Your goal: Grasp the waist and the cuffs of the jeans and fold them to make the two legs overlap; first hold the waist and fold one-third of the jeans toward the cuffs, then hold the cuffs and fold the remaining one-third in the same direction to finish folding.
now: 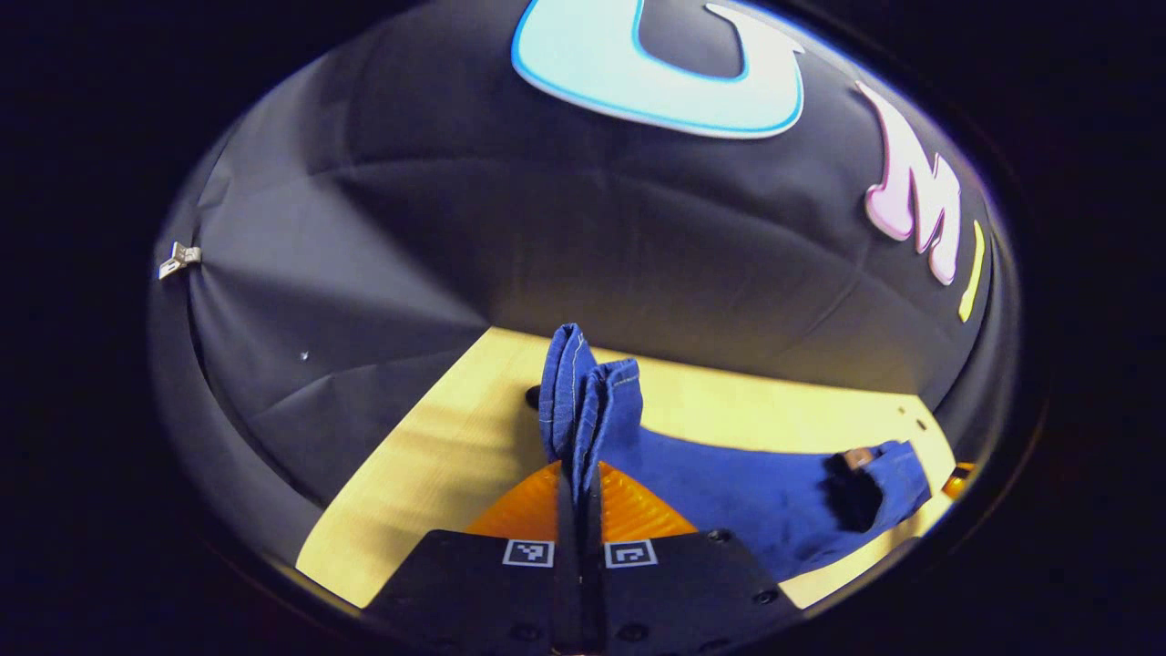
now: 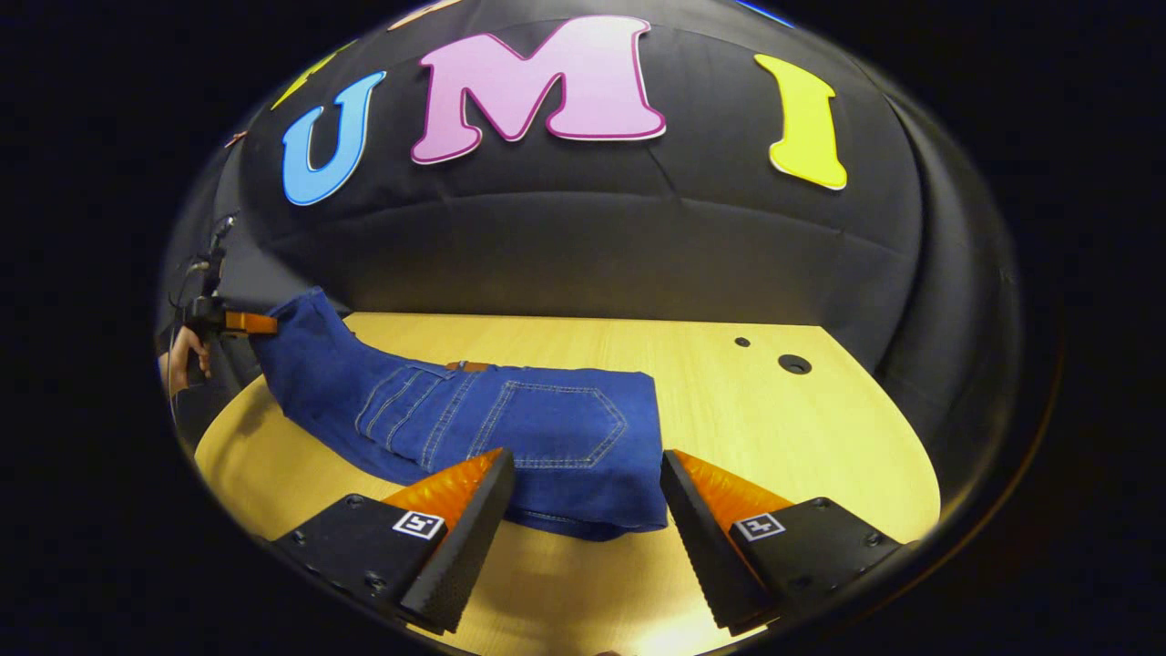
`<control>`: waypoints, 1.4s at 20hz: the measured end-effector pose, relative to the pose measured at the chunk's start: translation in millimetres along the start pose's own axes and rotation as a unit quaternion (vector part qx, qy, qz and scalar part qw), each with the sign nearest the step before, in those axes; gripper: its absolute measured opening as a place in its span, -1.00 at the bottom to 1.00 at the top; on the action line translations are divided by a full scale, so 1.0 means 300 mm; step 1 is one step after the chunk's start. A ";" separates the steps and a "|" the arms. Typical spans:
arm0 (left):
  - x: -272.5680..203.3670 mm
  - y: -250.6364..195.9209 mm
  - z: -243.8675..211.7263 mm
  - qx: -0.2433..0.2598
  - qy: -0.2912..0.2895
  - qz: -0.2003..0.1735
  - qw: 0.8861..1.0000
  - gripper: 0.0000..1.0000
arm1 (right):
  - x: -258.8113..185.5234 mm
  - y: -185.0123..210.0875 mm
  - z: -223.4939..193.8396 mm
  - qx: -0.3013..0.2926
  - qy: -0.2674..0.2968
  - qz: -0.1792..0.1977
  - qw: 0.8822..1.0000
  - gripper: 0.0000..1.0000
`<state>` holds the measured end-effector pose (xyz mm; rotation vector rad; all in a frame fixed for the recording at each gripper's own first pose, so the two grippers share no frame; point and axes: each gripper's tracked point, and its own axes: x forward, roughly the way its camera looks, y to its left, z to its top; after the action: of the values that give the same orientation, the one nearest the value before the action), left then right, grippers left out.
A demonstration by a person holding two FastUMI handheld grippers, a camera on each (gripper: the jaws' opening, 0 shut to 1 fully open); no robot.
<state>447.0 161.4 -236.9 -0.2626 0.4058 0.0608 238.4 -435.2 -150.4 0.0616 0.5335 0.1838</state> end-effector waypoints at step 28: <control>0.067 -1.490 -0.303 0.086 0.185 -0.239 0.949 -0.50 | -0.440 -0.617 -0.172 0.089 0.001 -0.168 0.982 0.98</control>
<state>480.2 -293.5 -218.0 -0.1936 0.7063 -0.5062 129.9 -641.3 -148.3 0.1447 0.5527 -0.1952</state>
